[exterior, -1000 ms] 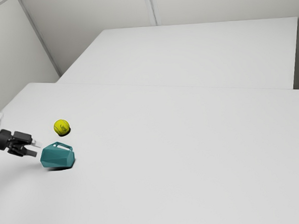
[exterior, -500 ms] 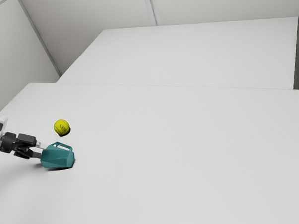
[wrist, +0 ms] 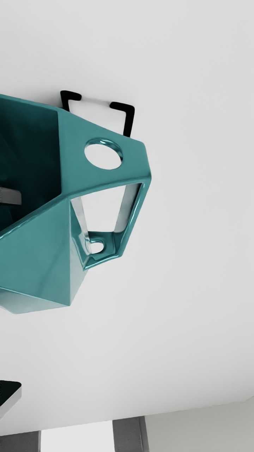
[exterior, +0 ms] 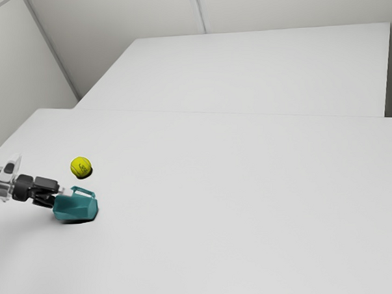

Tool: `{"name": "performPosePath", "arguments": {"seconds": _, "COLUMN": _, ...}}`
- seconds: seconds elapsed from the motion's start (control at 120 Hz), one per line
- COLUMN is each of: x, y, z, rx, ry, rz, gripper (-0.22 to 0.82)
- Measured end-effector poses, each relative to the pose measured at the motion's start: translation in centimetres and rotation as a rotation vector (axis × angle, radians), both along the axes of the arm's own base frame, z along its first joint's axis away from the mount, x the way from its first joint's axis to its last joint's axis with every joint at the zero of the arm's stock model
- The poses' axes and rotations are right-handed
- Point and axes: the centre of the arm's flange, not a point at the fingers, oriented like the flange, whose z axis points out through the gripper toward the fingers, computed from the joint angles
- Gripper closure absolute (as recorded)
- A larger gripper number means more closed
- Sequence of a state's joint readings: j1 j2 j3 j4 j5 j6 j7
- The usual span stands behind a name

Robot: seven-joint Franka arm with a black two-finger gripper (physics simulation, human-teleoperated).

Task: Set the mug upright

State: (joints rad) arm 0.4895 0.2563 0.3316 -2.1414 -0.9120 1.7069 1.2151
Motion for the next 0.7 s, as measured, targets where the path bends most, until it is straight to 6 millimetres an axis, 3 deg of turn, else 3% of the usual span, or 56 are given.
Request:
{"name": "performPosePath", "arguments": {"seconds": 0.317, "x": 0.1, "y": -0.2, "z": 0.3, "rx": 0.001, "ry": -0.02, "rz": -0.008, "gripper": 0.48}}
{"name": "performPosePath", "arguments": {"seconds": 0.492, "x": 0.2, "y": -0.2, "z": 0.5, "rx": 0.004, "ry": -0.028, "rz": -0.013, "gripper": 0.63}}
{"name": "performPosePath", "arguments": {"seconds": 0.7, "x": 0.6, "y": -0.8, "z": 1.6, "rx": 0.012, "ry": -0.05, "rz": -0.028, "gripper": 0.73}}
